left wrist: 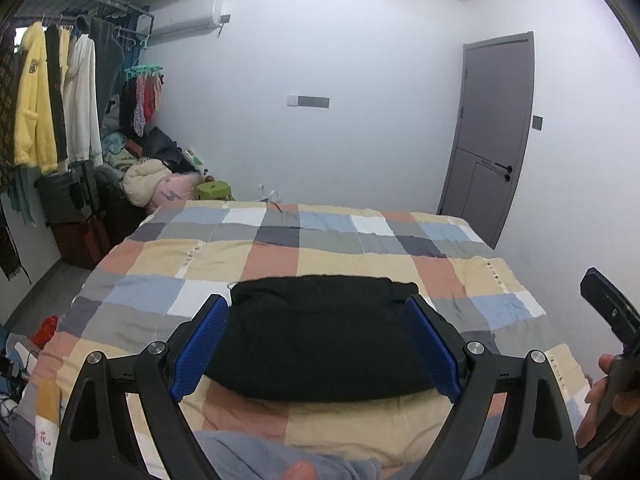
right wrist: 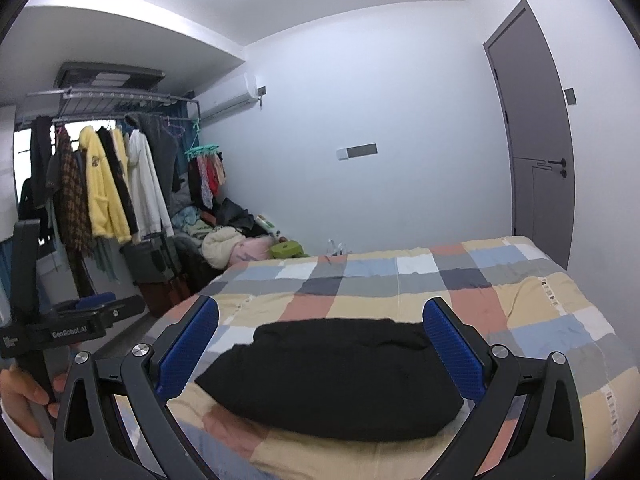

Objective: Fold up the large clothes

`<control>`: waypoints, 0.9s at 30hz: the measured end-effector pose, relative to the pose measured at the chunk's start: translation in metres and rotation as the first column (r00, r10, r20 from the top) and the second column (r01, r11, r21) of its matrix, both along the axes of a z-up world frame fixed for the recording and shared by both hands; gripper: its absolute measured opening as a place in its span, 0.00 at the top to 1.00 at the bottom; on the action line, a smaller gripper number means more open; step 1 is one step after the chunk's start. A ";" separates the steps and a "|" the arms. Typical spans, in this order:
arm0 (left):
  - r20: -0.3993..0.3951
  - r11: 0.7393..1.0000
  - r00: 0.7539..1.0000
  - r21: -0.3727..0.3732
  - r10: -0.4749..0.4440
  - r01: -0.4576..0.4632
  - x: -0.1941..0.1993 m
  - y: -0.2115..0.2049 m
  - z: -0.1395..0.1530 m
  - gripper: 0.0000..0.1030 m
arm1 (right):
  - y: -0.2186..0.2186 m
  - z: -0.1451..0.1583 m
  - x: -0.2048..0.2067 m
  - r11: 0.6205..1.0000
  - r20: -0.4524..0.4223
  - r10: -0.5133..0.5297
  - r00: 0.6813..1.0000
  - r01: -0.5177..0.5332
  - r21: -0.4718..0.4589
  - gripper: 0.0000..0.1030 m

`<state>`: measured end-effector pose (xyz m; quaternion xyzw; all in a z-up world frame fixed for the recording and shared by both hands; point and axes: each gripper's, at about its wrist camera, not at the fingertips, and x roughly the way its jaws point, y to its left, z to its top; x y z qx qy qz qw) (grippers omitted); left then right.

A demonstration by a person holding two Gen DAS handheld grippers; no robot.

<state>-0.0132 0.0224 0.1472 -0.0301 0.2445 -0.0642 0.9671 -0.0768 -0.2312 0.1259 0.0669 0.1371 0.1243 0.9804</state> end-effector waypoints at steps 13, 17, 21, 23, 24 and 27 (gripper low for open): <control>-0.067 1.000 0.998 -0.013 0.011 -0.012 -0.019 0.008 -0.079 0.12 | 0.014 -0.068 -0.029 1.000 -0.070 0.003 0.998 -0.005 -0.027 0.00; -0.088 1.000 0.996 0.000 0.007 -0.007 -0.015 0.007 -0.104 0.12 | 0.015 -0.093 -0.025 1.000 -0.094 -0.003 0.996 0.000 -0.026 0.00; -0.102 1.000 0.995 -0.002 0.015 -0.015 -0.006 0.008 -0.123 0.12 | 0.015 -0.112 -0.018 1.000 -0.120 -0.004 0.993 0.001 -0.028 0.00; -0.107 1.000 0.994 0.000 0.027 -0.027 -0.001 0.010 -0.128 0.12 | 0.014 -0.117 -0.013 1.000 -0.135 -0.002 0.991 -0.001 -0.023 0.00; -0.111 1.000 0.993 -0.002 0.026 -0.026 0.000 0.010 -0.131 0.12 | 0.014 -0.118 -0.010 1.000 -0.144 0.002 0.990 -0.005 -0.021 0.00; -0.105 0.999 0.994 0.025 0.039 -0.036 0.003 0.006 -0.132 0.12 | 0.017 -0.122 -0.008 0.999 -0.159 0.006 0.987 -0.012 -0.036 0.00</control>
